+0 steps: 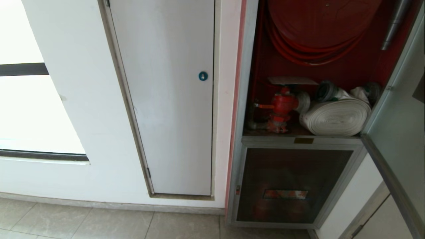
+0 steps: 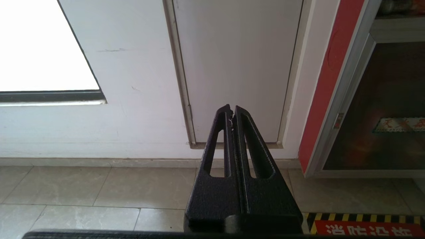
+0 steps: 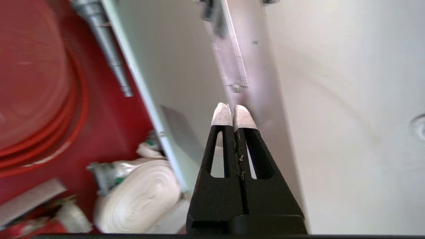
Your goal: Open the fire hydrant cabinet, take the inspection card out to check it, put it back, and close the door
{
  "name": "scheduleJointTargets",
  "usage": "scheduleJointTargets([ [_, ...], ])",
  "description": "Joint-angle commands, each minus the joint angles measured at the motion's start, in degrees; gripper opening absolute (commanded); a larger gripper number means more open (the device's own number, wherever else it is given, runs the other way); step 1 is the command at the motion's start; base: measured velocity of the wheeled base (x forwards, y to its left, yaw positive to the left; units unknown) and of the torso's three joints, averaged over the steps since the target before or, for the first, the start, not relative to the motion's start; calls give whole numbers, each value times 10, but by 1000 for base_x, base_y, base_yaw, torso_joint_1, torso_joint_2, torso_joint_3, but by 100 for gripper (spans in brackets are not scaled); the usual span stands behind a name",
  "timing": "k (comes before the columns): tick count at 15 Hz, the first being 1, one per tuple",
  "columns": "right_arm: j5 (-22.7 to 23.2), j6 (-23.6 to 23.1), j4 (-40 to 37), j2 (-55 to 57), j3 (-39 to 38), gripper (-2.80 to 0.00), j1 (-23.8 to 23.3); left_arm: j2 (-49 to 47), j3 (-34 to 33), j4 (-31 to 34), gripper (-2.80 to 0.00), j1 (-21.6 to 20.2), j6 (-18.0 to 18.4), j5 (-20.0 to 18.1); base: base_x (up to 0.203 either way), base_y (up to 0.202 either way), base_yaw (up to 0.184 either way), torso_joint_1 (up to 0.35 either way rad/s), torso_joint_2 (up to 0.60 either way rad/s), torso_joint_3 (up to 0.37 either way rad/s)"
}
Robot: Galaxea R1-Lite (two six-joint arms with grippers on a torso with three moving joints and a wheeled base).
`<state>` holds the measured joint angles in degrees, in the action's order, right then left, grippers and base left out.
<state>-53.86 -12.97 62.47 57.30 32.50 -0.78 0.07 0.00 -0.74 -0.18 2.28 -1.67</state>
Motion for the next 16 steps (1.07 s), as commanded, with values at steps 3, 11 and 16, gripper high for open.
scheduleJointTargets([
  [3, -7, 0, -2, 16, -6, -280, -41, -1, -6, 0, -280, 0, 0, 0, 0, 0, 0, 0, 0, 0],
  [11, -1, 1, 0, 108, 31, -280, -132, -1, -6, 0, -280, -1, 0, 0, 0, 0, 0, 0, 0, 0],
  [16, 2, 1, 3, 164, 55, -280, -173, -1, -6, 0, -280, 0, 0, 0, 0, 0, 0, 0, 0, 0],
])
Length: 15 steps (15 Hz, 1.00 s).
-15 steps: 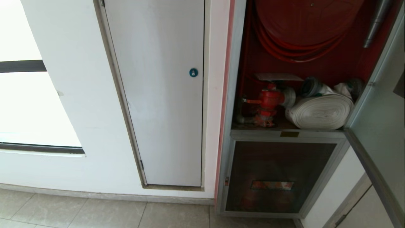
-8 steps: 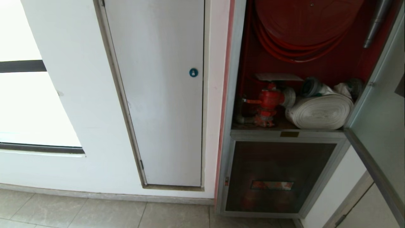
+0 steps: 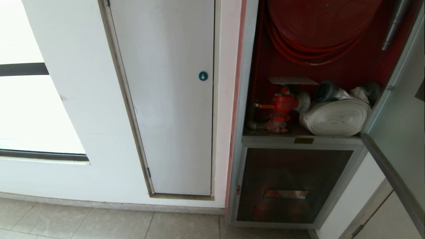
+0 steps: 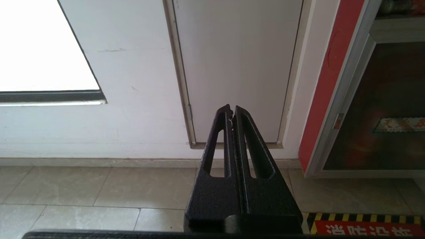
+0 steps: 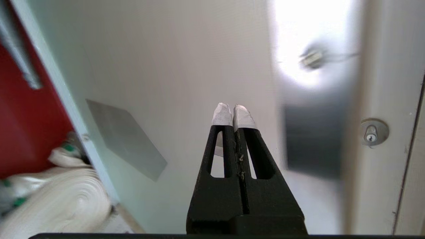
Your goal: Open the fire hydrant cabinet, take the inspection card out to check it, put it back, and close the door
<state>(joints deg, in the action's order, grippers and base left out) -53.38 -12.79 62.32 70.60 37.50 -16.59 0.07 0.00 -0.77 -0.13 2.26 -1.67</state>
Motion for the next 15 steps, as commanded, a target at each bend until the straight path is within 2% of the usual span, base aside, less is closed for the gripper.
scheduleJointTargets([
  [1, -2, 1, 6, 43, 8, -280, -23, -1, -6, 0, -280, 0, 0, 0, 0, 0, 0, 0, 0, 0],
  [3, 3, 24, 2, 60, 15, -280, -35, -1, -6, 0, -280, -1, 0, 0, 0, 0, 0, 0, 0, 0],
  [7, 21, 38, 2, 85, 30, -280, -78, -1, -6, 0, -280, 0, 0, 0, 0, 0, 0, 0, 0, 0],
  [11, 51, 43, 2, 103, 33, -280, -125, -1, -6, 0, -280, 0, 0, 0, 0, 0, 0, 0, 0, 0],
  [15, 60, 44, 1, 107, 46, -280, -140, -1, -6, 0, -280, 0, 0, 0, 0, 0, 0, 0, 0, 0],
])
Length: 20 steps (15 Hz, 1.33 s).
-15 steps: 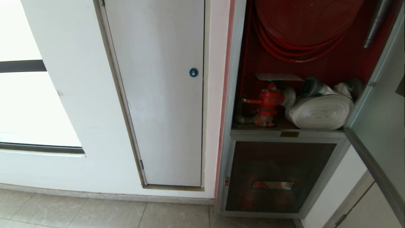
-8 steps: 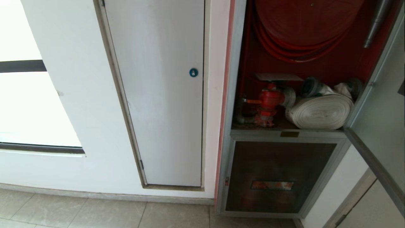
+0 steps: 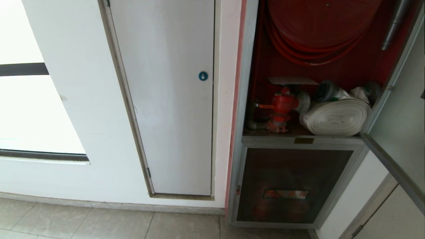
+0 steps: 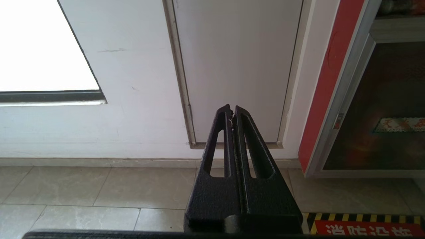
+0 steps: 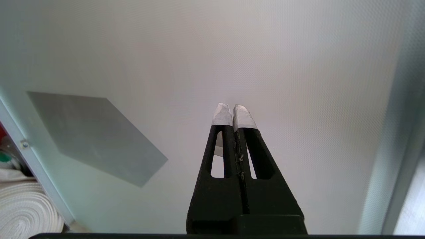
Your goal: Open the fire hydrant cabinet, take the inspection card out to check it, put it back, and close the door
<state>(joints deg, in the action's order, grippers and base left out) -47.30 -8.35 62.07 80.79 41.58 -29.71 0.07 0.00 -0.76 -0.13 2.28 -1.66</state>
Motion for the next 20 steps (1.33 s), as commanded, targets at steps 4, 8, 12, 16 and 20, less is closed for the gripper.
scheduleJointTargets([
  [4, 13, 13, 3, 17, 6, -280, -25, -1, -6, 0, -280, 0, 0, 0, 0, 0, 0, 0, 0, 0],
  [8, 23, 15, 5, 18, 3, -280, -9, -1, -6, 0, -280, 0, 0, 0, 0, 0, 0, 0, 0, 0],
  [12, 95, 18, 8, 16, -35, -280, 105, -1, -6, 0, -280, -1, 0, 0, 0, 0, 0, 0, 0, 0],
  [16, 151, 46, 6, -1, -85, -280, 200, -1, -6, 0, -280, -1, 0, 0, 0, 0, 0, 0, 0, 0],
  [20, 187, 34, 5, -62, -135, -280, 247, -1, -6, 0, -280, -1, 0, 0, 0, 0, 0, 0, 0, 0],
])
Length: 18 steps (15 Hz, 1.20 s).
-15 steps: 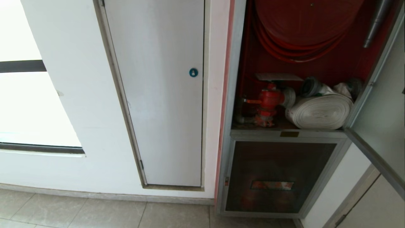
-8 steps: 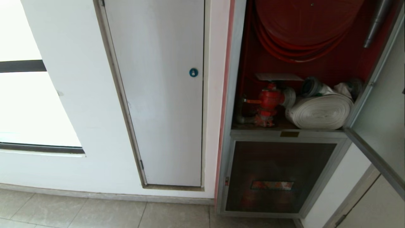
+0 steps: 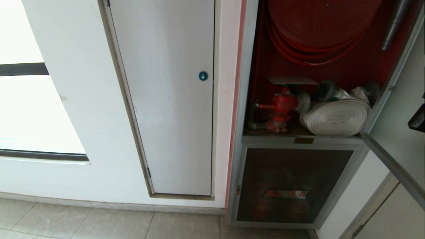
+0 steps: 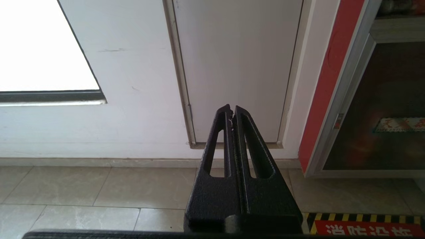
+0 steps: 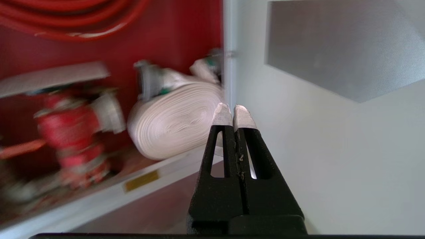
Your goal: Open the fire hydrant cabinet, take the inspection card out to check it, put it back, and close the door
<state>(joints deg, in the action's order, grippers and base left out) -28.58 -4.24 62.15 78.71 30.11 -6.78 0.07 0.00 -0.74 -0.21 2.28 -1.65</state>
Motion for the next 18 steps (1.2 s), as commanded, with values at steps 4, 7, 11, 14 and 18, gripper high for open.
scheduleJointTargets([
  [4, 2, -54, 2, -172, -76, -280, 28, -1, -6, 0, -280, 0, 0, 0, 0, 0, 0, 0, 0, 0],
  [7, 5, -71, -37, -273, -111, -280, 35, -1, -6, 0, -280, 0, 0, 0, 0, 0, 0, 0, 0, 0],
  [11, 49, -71, -220, -484, -142, -280, 69, -1, -6, 0, -280, 0, 0, 0, 0, 0, 0, 0, 0, 0],
  [14, 93, -55, -409, -613, -154, -280, 85, -1, -6, 0, -280, -1, 0, 0, 0, 0, 0, 0, 0, 0],
  [18, 206, 8, -481, -682, -230, -280, 83, -1, -6, 0, -280, 0, 0, 0, 0, 0, 0, 0, 0, 0],
])
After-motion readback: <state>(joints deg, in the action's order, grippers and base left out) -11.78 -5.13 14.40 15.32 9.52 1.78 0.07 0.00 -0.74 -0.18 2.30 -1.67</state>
